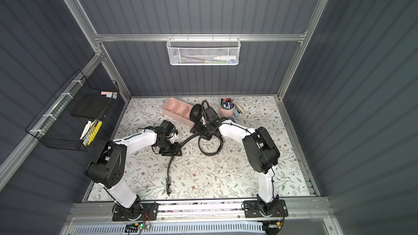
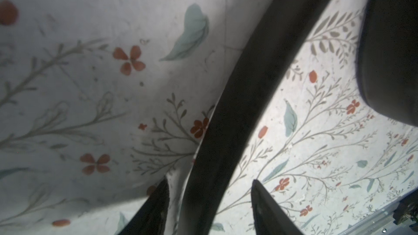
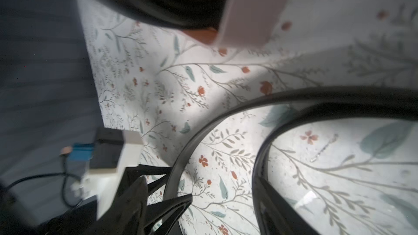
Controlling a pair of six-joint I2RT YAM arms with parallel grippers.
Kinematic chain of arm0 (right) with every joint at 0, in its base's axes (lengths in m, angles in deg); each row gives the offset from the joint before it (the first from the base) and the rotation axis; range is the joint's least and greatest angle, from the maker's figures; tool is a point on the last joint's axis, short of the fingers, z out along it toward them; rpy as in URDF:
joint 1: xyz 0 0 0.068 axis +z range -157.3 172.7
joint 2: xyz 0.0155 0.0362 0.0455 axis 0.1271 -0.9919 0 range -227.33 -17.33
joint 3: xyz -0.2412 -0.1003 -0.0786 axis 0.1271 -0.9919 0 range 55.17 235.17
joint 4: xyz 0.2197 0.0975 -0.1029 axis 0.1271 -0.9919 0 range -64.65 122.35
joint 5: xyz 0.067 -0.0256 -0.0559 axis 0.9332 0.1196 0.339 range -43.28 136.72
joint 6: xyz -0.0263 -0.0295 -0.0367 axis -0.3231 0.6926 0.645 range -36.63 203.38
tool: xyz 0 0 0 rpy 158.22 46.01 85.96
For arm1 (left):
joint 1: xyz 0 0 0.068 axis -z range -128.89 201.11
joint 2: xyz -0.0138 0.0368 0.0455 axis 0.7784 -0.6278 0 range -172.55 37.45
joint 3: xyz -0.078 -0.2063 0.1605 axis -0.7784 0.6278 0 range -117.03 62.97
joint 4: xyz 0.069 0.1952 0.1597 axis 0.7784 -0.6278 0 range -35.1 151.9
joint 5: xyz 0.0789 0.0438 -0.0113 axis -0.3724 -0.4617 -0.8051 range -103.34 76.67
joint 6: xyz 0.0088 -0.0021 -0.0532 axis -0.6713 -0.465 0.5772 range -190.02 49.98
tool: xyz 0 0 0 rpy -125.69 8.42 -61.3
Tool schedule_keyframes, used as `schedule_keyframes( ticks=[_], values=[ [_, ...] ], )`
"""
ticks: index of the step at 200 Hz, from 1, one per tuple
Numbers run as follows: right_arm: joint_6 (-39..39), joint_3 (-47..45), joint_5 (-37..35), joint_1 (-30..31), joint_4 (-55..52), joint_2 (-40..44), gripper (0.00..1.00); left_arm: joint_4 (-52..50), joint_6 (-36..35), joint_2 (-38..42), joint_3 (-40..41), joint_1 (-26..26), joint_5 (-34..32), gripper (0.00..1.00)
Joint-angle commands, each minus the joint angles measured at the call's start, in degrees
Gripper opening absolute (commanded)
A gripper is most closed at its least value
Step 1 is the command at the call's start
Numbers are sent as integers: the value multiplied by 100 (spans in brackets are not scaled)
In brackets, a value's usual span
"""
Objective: Place the belts into the storage roll
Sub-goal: Roll the belt at the center of the board.
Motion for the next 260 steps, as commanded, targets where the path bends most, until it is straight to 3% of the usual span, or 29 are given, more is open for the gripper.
schedule_keyframes(
  ticks=[1,9,17,24,43,52,64,189,223,233,260],
  values=[
    [3347,305,389,-326,-1643,578,76,-328,-103,229,147,27,-108,61],
    [4870,402,341,-426,-2311,687,75,-355,-96,252,157,27,-128,61],
    [6044,358,-208,-473,-2664,794,74,-355,-93,265,182,26,-210,61],
    [6880,210,-697,-525,-2657,901,73,-309,-65,285,222,27,-297,61],
    [9435,-399,-899,-613,-2524,1113,71,-338,-105,340,344,27,-337,61],
    [10314,-683,-999,-605,-2363,1173,70,-395,-160,323,345,28,-371,61],
    [10881,-919,-1116,-637,-2108,1189,70,-450,-211,314,328,27,-377,61],
    [12155,-1234,-1049,-680,-2205,645,68,-562,-418,-49,212,27,-474,60],
    [11999,-1504,-1383,-531,-1777,393,67,-557,-452,-158,234,27,-470,58],
    [11970,-1488,-1369,-497,-1775,279,65,-580,-471,-195,237,27,-483,54],
    [11298,-1190,-1451,-453,-2012,39,57,-721,-460,-260,228,19,-634,28]
  ],
)
